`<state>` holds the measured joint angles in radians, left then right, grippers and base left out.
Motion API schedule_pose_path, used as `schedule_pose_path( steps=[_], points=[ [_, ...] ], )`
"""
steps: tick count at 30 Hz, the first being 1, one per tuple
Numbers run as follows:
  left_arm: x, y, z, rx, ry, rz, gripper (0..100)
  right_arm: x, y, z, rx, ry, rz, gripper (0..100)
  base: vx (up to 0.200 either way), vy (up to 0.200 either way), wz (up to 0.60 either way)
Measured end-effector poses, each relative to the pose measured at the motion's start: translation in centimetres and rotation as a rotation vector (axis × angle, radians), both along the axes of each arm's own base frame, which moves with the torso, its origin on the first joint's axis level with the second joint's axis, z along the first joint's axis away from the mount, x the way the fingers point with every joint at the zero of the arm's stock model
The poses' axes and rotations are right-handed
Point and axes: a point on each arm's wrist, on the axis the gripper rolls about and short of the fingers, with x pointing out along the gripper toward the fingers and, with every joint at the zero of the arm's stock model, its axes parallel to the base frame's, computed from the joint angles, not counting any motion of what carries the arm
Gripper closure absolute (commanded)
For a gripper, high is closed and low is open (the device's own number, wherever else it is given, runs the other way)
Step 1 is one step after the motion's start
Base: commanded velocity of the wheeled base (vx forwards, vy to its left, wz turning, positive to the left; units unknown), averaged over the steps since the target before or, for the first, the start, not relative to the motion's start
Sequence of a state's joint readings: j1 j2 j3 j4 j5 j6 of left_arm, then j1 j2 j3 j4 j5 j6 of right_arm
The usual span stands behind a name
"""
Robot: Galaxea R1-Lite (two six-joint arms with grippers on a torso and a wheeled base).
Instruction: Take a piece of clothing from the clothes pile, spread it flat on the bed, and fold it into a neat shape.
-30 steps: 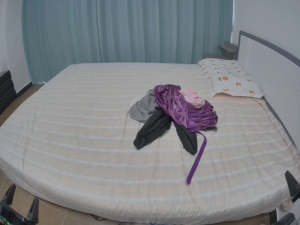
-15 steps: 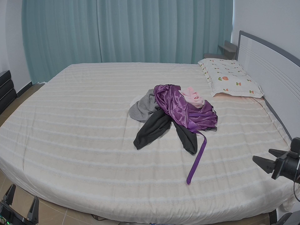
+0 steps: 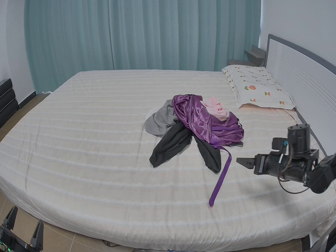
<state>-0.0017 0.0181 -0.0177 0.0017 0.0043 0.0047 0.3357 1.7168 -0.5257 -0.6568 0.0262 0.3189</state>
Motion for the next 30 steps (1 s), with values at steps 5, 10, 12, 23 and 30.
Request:
schedule_pose_path(
  steps=[5,10,12,23,30],
  points=[
    [0.0,0.0,0.0,0.000,0.000,0.000,0,4.3,2.2,-2.4,-0.005,0.023,-0.037,0,0.000,0.000,0.00],
    [0.0,0.0,0.0,0.000,0.000,0.000,0,7.8,4.3,-5.3,-0.026,0.045,-0.061,0,0.000,0.000,0.00],
    [0.0,0.0,0.0,0.000,0.000,0.000,0,8.9,4.9,-6.3,-0.028,0.052,-0.065,0,0.000,0.000,0.00],
    [0.0,0.0,0.0,0.000,0.000,0.000,0,13.1,7.7,-11.6,-0.055,0.075,-0.110,0,0.000,0.000,0.00],
    [0.0,0.0,0.0,0.000,0.000,0.000,0,14.8,8.9,-13.8,-0.075,0.110,-0.106,0,0.000,0.000,0.00]
  ],
)
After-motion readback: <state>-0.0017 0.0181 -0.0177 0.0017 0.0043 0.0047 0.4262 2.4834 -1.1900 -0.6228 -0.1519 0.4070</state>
